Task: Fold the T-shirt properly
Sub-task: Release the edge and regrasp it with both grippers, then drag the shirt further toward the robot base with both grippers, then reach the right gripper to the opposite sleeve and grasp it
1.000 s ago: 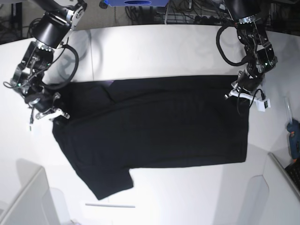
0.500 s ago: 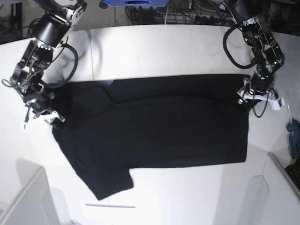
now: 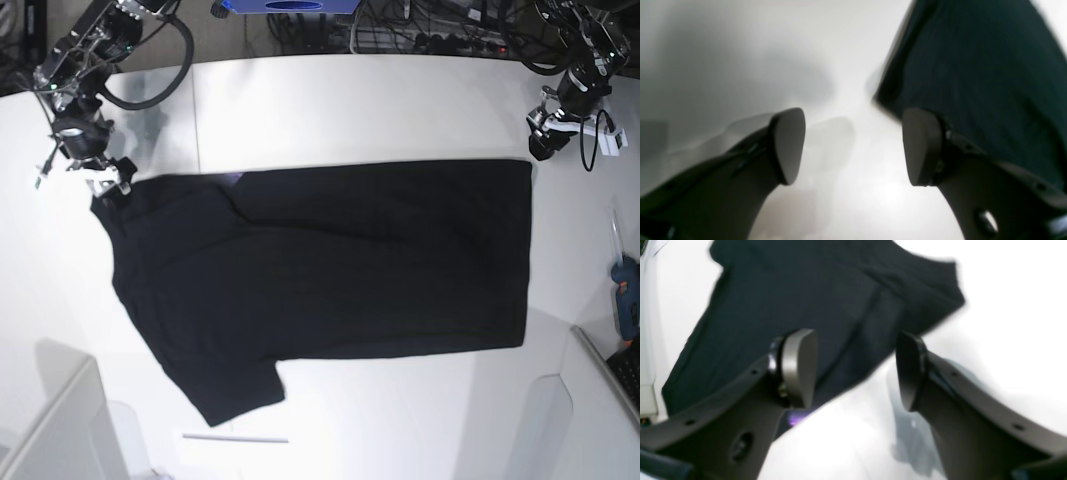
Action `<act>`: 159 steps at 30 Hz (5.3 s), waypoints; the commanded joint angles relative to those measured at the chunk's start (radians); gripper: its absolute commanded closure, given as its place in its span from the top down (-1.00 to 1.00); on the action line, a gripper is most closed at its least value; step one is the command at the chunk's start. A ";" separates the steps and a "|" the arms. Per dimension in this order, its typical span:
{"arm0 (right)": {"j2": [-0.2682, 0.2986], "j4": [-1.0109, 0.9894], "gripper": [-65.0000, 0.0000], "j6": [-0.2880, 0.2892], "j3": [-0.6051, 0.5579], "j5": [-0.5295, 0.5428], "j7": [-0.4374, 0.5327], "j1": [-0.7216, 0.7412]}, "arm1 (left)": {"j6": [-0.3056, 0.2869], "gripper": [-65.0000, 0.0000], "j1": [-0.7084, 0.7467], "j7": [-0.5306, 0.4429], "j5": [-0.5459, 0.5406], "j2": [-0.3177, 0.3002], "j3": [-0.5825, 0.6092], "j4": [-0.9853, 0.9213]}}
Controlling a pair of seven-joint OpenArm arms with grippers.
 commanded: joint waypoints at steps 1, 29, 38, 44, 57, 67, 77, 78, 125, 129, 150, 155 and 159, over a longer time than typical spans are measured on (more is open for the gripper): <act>0.006 -0.012 0.17 0.004 0.004 0.014 0.021 0.011 | -0.016 0.34 -0.004 -0.019 -0.004 -0.016 -0.001 0.005; 0.111 -0.459 0.16 0.004 0.006 0.013 0.190 0.129 | -0.012 0.33 -0.089 -0.166 0.043 0.007 0.176 -0.245; 0.111 -0.460 0.16 0.010 0.001 0.011 0.193 0.146 | -0.010 0.22 -0.121 -0.163 0.045 0.007 0.184 -0.256; 0.111 -0.460 0.15 0.010 0.006 0.011 0.195 0.155 | -0.010 -0.82 -0.124 -0.163 0.046 0.007 0.184 -0.257; 0.111 -0.448 -1.00 0.100 0.007 0.014 0.304 0.145 | -0.010 -1.00 -0.102 -0.157 0.046 -0.051 0.184 -0.248; 0.097 -0.279 -1.00 0.100 0.007 0.016 0.201 0.019 | -0.013 -1.00 0.010 -0.157 0.039 -0.081 0.176 -0.148; 0.010 -0.106 -1.00 0.103 0.003 0.016 0.192 -0.158 | -0.013 -1.00 0.139 -0.157 0.045 -0.101 0.168 -0.046; 0.005 -0.096 -1.00 0.105 0.003 0.016 0.192 -0.174 | -0.013 -1.00 0.149 -0.157 0.045 -0.101 0.153 -0.043; -0.004 -0.083 -0.13 0.108 0.007 0.163 0.199 -0.377 | -0.015 0.32 0.247 -0.159 0.043 -0.108 0.010 0.026; -0.003 -0.081 -0.08 0.108 0.009 0.163 0.202 -0.377 | -0.015 0.60 0.243 -0.159 0.043 -0.113 -0.045 0.026; 0.230 -0.130 -0.08 0.108 -0.105 0.157 0.199 -0.058 | -0.015 -1.00 0.132 -0.157 0.046 -0.196 -0.195 0.060; 0.286 -0.241 -0.08 0.100 -0.247 0.157 0.201 0.089 | -0.015 -1.00 0.134 -0.157 0.046 -0.249 -0.059 0.059; 0.323 -0.362 -0.08 0.100 -0.338 0.156 0.201 0.214 | -0.015 -1.00 0.132 -0.157 0.046 -0.266 0.033 0.060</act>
